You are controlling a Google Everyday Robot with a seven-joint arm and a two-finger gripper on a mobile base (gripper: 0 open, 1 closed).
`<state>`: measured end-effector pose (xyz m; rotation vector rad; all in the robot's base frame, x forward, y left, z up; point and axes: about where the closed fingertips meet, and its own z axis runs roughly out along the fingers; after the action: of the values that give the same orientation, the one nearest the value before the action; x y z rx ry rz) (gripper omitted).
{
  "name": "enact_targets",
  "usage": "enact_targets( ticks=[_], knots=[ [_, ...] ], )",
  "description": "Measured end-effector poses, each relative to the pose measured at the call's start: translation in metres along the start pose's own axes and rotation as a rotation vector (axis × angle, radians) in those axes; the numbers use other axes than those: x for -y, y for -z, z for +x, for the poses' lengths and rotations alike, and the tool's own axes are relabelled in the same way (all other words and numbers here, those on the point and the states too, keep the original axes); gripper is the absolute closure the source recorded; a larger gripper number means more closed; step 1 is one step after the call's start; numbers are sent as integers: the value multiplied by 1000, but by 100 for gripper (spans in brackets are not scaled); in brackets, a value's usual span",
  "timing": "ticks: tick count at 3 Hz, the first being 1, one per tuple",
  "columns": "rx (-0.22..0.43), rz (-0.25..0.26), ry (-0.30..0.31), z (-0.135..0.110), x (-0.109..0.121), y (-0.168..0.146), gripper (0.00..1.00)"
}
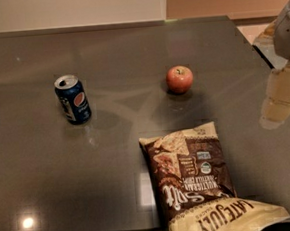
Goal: Move brown chip bag near pepsi can
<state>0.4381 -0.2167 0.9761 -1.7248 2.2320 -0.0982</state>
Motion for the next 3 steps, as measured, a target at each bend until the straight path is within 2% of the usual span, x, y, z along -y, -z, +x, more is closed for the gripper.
enact_targets(
  ticks=[2,3],
  knots=[
    [19,-2,-5,1,-8,0,0],
    [52,-20,-24,3,-25,-5,0]
  ],
)
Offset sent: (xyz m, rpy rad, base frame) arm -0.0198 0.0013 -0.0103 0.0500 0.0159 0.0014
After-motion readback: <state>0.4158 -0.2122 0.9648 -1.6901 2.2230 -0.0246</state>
